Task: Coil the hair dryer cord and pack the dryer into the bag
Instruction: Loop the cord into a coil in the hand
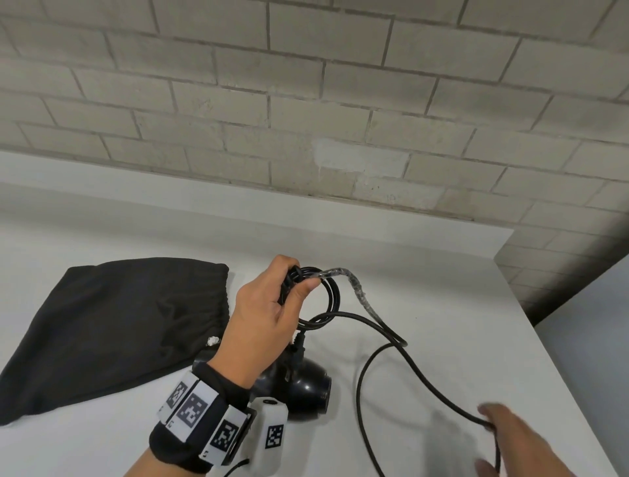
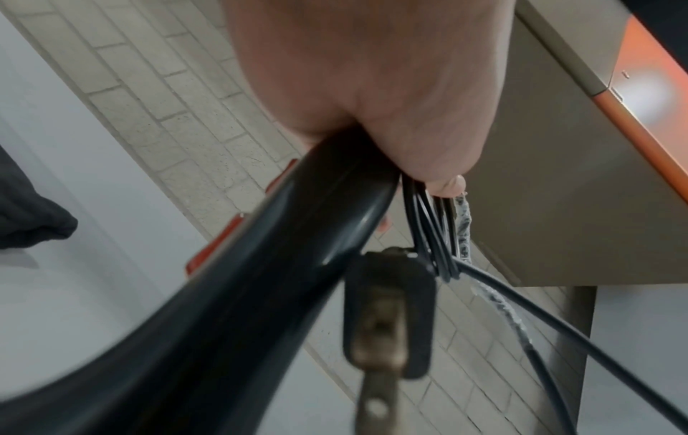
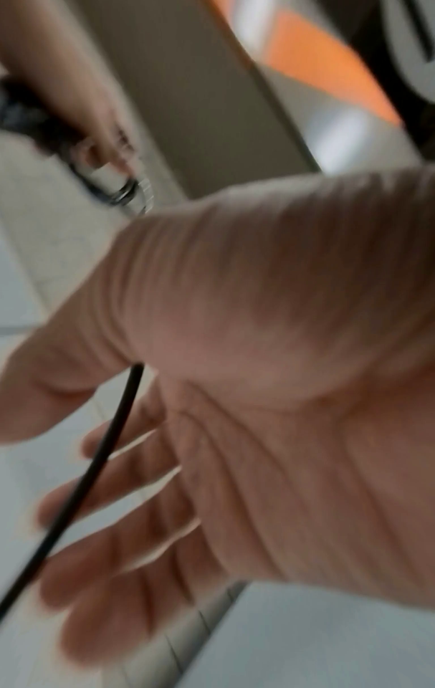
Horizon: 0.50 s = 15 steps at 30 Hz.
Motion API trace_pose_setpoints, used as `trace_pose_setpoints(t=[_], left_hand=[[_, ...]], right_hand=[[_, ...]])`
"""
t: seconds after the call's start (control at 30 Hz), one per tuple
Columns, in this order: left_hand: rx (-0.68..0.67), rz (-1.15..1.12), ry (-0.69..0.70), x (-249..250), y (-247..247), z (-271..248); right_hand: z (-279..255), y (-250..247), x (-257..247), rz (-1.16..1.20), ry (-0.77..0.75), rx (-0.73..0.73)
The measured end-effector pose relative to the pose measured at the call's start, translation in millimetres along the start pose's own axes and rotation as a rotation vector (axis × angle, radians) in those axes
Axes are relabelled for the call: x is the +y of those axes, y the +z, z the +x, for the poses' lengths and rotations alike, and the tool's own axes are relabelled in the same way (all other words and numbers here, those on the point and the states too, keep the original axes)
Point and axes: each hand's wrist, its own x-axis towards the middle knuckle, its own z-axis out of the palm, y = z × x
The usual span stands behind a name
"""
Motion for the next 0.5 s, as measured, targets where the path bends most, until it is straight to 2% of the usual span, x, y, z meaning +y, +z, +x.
trace_pose_setpoints(t=[0.07,0.13,0.17,0.23,0.3,0.4,0.5], left_hand=[[0.003,0.005,0.003,-0.1,0.0,-0.4],[0.01,0.01,0.01,-0.5,0.2,-0.9],[0.013,0.014,0.013,-0.4,0.4,-1.0],[0.017,0.018,0.014,0.2,0.3,-0.9],[0.021,0.027,0.019,0.2,0.0,-0.9],[0.014,0.035,0.021,0.4,-0.1,-0.7],[0.007,0.042,0.019,1.2,-0.5,-0.5]], right_hand=[[3.3,-1.0,-19.0,0.151,-0.139,0.246],[0.0,-8.2,-49.7,0.218,-0.348,0.546],[-1.4,-12.3,-64.5,0.269,-0.466,0.616],[3.7,-11.0,-95.7,0.317,-0.677,0.636],[14.8,-5.2,-116.8,0.249,-0.782,0.592],[33.6,4.9,-136.4,0.076,-0.74,0.516],[43.7,6.4,-146.5,0.039,-0.681,0.51]])
